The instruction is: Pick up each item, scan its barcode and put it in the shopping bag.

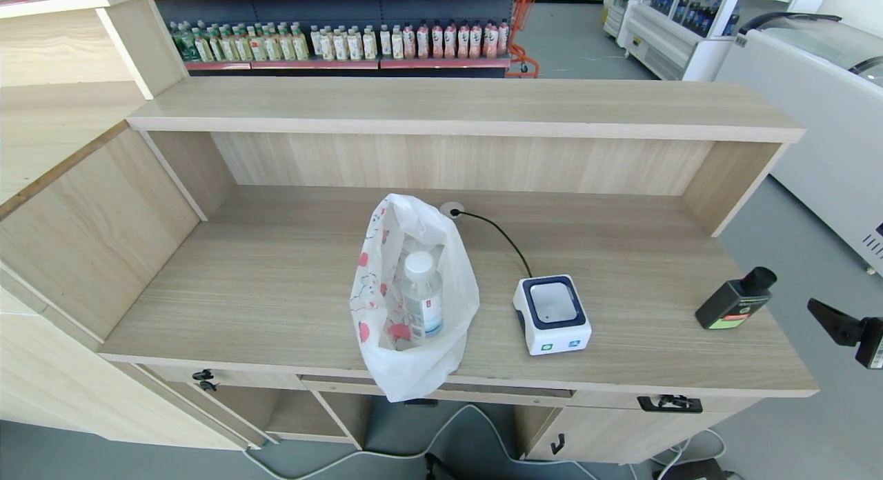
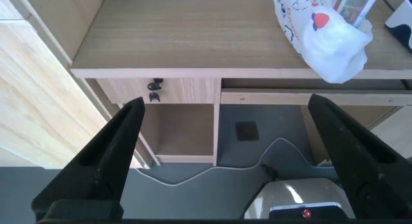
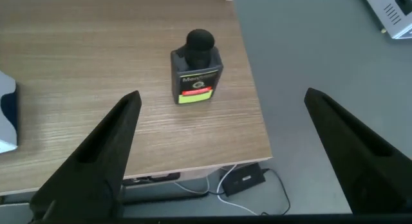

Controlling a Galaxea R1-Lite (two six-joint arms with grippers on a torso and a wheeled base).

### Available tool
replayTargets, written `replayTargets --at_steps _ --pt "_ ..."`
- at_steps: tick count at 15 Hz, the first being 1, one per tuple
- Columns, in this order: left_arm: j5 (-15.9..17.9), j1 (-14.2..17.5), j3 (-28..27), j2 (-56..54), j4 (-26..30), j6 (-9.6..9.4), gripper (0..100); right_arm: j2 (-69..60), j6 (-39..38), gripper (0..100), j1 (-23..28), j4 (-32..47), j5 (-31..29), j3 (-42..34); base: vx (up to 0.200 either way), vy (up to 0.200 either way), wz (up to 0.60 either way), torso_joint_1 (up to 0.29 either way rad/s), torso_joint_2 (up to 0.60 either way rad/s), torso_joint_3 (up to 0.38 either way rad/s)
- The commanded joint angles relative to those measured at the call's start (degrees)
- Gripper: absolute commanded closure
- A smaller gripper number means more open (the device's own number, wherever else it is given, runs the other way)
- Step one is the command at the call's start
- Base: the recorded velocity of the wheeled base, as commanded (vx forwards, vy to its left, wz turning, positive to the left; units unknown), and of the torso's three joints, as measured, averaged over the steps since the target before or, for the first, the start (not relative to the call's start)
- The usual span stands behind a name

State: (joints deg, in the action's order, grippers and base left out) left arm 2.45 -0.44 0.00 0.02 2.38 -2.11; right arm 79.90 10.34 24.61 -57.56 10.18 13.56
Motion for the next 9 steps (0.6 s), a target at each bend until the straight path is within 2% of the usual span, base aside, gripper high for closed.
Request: replayTargets --at_steps 1,9 --pt "0.0 0.0 0.0 0.0 0.0 0.0 0 0.3 1.0 0 1.0 0.0 -0.1 -0.5 0.0 -0.2 0.0 0.002 0.0 0.007" --pt "0.0 0.0 0.0 0.0 0.0 0.18 0 0.4 2.6 0 1.6 -0.4 -0.1 -3.3 0.0 -0.2 0.0 0.003 0.0 0.004"
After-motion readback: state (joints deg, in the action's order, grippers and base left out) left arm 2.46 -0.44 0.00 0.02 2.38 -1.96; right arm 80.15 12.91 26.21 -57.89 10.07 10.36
